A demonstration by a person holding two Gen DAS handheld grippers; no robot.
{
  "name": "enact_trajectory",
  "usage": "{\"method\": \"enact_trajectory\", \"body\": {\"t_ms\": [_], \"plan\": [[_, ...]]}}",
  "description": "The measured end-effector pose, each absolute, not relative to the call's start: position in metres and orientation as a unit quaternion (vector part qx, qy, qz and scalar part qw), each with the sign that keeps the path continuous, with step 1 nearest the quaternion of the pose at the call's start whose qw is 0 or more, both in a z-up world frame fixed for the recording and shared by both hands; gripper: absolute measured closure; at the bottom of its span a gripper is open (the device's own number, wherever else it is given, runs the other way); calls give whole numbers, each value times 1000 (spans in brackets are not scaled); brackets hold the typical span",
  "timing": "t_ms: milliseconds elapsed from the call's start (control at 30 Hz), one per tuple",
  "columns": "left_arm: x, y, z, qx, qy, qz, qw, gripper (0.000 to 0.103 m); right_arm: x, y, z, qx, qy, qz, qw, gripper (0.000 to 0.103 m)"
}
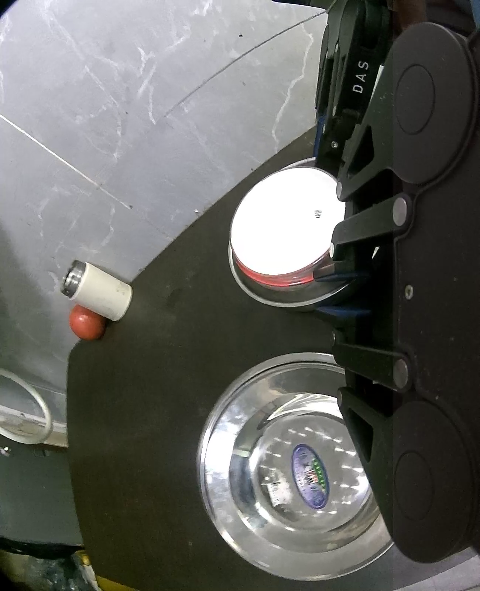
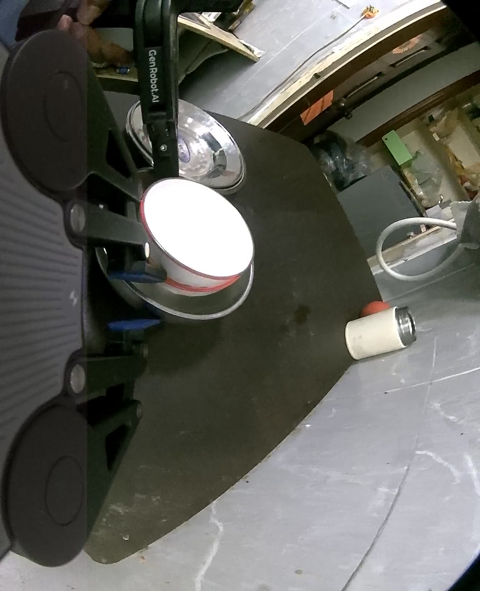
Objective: Organize plates and bowls
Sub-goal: 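Lift the steel bowl with nested bowls using both grippers toward the plate stack, then lower the steel bowl with both grippers onto the logo plate stack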
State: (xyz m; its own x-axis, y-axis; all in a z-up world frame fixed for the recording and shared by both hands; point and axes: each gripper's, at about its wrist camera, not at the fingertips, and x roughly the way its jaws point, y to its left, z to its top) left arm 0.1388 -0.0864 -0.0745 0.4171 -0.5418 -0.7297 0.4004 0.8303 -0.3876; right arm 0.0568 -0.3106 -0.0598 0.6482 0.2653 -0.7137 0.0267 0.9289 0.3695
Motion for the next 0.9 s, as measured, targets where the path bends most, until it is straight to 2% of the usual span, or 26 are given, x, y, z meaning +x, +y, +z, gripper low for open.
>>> {"method": "enact_trajectory", "body": {"t_ms": [533,900], "plan": [[135,-44,-42,-91,420,-236,872,90,82,-280,-34,147,375,128,906,80],[133,3,-34,-112,414,-156,890,90,115,-235,-30,118,378,206,895,80]]}}
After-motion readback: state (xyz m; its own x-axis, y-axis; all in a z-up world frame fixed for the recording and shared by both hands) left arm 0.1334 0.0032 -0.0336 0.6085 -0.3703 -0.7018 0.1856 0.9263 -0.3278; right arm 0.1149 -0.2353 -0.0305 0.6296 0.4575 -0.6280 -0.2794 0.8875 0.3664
